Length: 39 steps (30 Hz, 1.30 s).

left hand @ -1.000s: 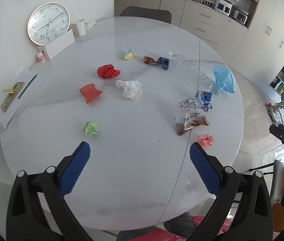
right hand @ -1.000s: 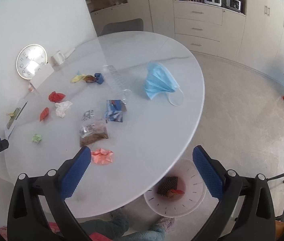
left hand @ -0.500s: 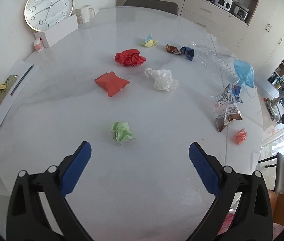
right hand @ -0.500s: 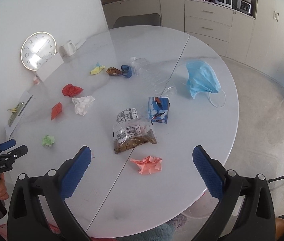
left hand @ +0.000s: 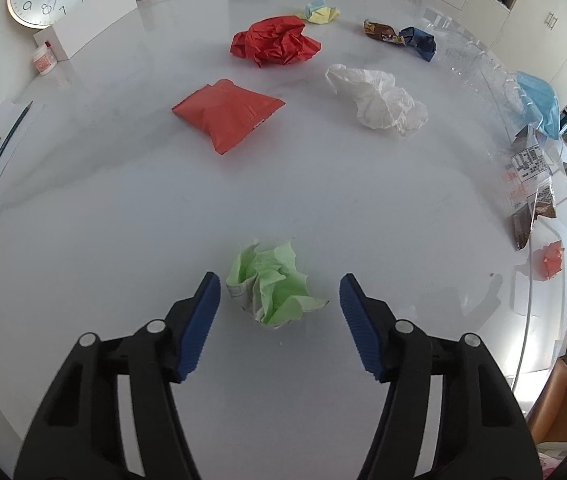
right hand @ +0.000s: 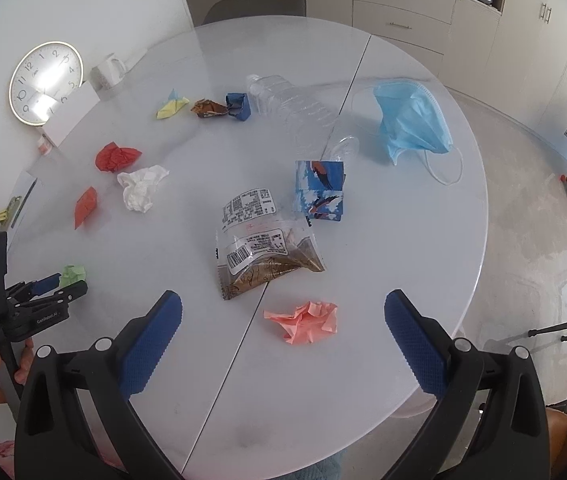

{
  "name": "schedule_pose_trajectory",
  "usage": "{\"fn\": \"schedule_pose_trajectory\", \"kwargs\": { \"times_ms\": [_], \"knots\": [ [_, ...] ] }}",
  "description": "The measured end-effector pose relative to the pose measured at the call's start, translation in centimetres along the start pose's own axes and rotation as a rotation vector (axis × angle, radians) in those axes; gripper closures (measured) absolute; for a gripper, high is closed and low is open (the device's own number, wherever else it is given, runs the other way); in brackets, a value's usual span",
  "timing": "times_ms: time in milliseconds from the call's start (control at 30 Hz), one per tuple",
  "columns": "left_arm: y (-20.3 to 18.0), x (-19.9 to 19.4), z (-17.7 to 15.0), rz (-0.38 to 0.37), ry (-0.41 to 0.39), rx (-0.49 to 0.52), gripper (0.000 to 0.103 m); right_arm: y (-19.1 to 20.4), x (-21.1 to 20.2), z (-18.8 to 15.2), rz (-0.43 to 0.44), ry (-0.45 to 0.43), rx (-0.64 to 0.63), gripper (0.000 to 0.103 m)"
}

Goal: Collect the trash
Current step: 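Grasp the clear plastic bag of brown food with the right gripper, then carry both items to the bin and open the left gripper over it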

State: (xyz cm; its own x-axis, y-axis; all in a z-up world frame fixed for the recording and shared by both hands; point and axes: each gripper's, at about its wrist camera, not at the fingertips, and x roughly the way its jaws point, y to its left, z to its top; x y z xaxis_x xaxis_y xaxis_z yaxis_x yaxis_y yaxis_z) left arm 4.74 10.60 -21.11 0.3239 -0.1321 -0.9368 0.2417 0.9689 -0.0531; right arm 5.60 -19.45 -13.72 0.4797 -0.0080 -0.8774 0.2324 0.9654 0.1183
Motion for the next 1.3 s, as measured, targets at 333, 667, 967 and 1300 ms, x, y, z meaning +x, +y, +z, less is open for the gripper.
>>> {"fn": "schedule_pose_trajectory", "kwargs": {
  "times_ms": [333,667,967,1300],
  "knots": [
    [0.7,0.5,0.9,-0.041,0.011,-0.017,0.068,0.9,8.1,2.7,-0.088,0.083,0.025,0.002],
    [0.6,0.0,1.0,-0.065,0.019,-0.026,0.068,2.8,11.8,2.9,-0.085,0.135,-0.042,0.002],
    [0.7,-1.4,1.5,-0.067,-0.013,-0.02,0.068,2.3,11.1,3.0,-0.032,0.095,-0.08,0.034],
    [-0.7,-5.0,1.2,-0.084,-0.066,0.016,0.068,1.1,6.4,2.6,0.154,0.056,-0.007,0.041]
  ]
}}
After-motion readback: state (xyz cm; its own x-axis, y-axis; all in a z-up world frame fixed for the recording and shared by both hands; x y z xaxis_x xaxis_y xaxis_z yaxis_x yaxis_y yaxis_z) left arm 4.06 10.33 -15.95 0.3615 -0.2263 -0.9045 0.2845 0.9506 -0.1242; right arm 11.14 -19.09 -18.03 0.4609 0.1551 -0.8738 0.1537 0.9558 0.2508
